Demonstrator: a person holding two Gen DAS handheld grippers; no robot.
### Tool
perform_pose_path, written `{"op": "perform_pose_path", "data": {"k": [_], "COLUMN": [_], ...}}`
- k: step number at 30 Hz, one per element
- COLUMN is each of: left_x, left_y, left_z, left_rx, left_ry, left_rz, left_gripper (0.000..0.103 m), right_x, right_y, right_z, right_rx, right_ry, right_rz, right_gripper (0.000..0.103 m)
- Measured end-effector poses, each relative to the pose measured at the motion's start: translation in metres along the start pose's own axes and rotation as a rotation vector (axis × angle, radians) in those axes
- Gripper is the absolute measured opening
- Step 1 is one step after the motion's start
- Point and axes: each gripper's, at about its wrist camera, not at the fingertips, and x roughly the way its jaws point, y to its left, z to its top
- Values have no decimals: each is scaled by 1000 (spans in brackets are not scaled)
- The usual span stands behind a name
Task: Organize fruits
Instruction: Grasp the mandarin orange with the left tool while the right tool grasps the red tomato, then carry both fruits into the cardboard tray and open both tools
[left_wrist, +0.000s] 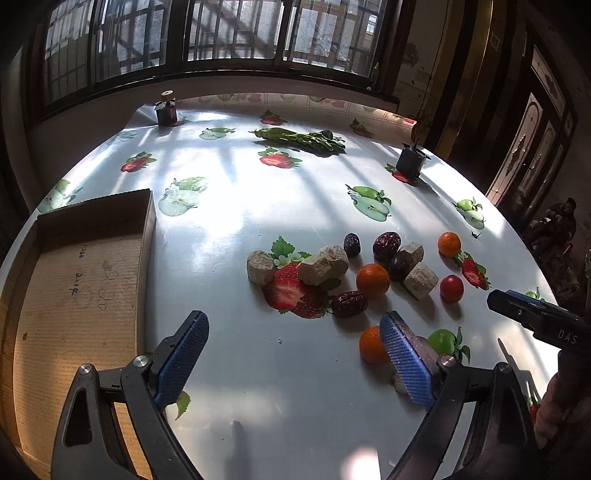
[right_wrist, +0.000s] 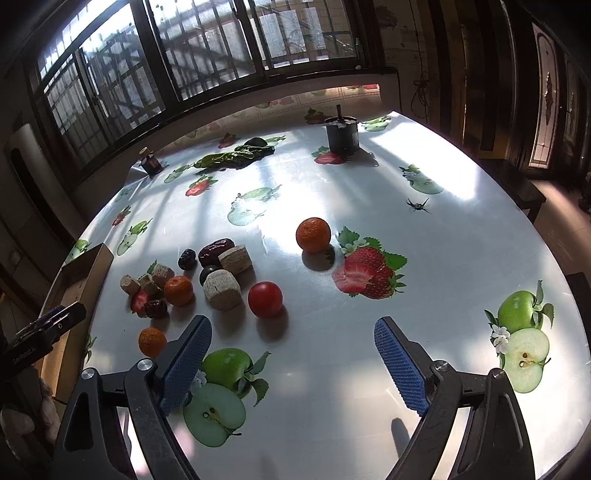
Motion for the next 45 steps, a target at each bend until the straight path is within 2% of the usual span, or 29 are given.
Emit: {"op": "perform_pose_path", "data": {"k": [2, 8, 15, 17, 18, 24, 26, 27, 32, 36, 41, 45], "left_x": [11, 35, 50, 52, 53, 52, 50, 49, 25, -10, -53, -75], "left_y": [-14, -27, -36, -39, -41, -49, -50, -50, -35, -12, 47, 106], "left_z": [-3, -7, -10, -12, -12, -15, -16, -16, -14, -8, -9, -22], "left_rx": [42, 60, 65, 60, 63, 92, 99, 98, 61, 32, -45, -131], "left_ry": [36, 111, 148, 159, 157, 137, 135, 133, 97, 23, -58, -75], "left_rz": [-38, -133, -198, -252, -253, -211, -199, -191, -181, -132, -8, 105], "left_gripper": [77, 57, 48, 30, 29, 30, 29, 29, 28, 28, 29, 29], "right_x": [17, 48, 66, 69, 69, 73, 73, 72, 50, 23, 3, 5], "right_y": [5, 8, 14, 15, 17, 26, 28, 29, 39, 64, 116, 171], "right_z": [3, 10, 15, 15, 15, 13, 12, 12, 7, 4, -2, -10], "right_rx": [-19, -53, -72, -79, -87, -144, -152, -150, -152, -183, -241, -294], "right_ry": [48, 98, 122, 122, 117, 95, 90, 92, 65, 27, 5, 29], "right_rz": [6, -28, -31, -38, -46, -110, -114, -115, -104, -69, 43, 169], "right_gripper": [72, 71, 71, 71, 71, 50, 34, 31, 31, 31, 32, 32]}}
